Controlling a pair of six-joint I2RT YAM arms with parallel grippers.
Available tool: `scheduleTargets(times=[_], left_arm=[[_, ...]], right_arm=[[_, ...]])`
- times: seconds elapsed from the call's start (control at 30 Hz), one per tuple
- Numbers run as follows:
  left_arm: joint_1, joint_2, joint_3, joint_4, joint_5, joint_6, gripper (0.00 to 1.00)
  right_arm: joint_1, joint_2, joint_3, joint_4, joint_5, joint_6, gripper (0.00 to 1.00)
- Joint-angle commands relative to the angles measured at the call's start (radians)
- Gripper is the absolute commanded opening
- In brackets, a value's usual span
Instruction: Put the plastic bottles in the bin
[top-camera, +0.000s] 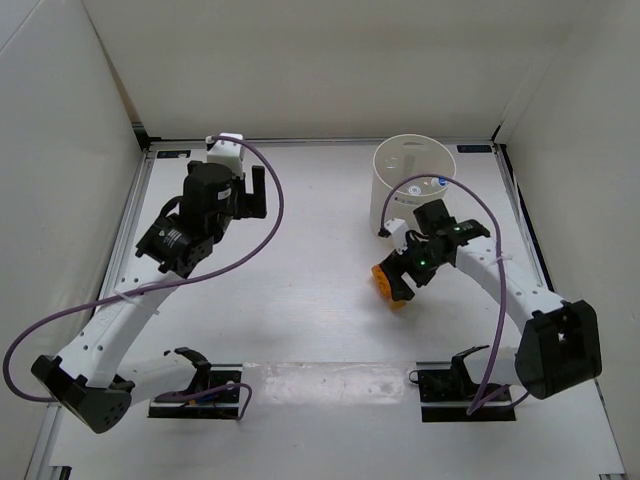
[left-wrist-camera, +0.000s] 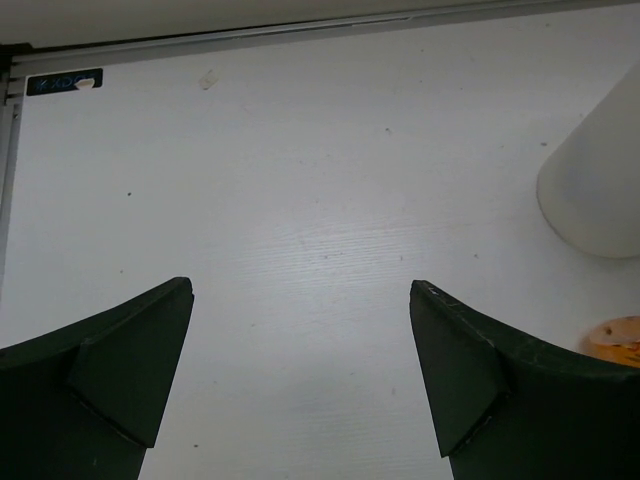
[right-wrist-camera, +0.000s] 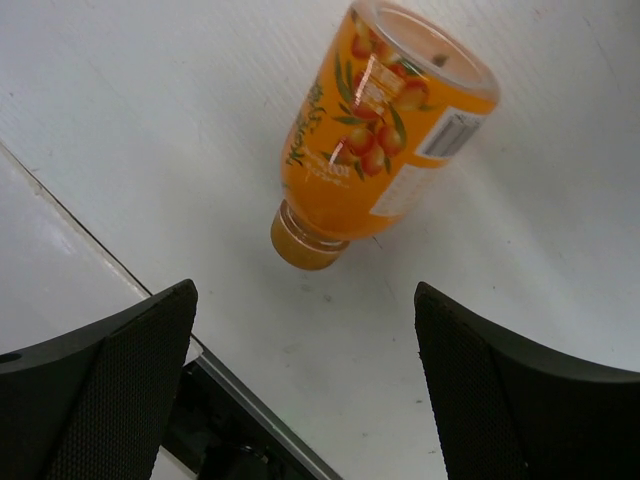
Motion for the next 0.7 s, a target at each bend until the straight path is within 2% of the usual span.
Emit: scheduleTargets(times=[0.0,0.2,0.47,0.67], left_arm=[[0.032,-0.018,0.007,-0.046,-0.057,-0.007,1.00],[0.046,-0.012,0.018,-0.066,-0.086,-0.030,1.00],[0.049,-0.021,0.012,-0.125,-0.120,-0.077,1.00],[0.055,-0.037,0.011,-0.171,-0.131,-0.082,1.00]], right_arm=[[0.056,0.026,-0.008,0.090,0.071,0.028,0.90],[0.064,0.072,0.014,0.149,0.116,0.101,0.90],[0.078,0.204,0.104,0.129,0.133,0.150,0.90],[0.085,0.256,0.109,0.132,0.116,0.181,0.90]])
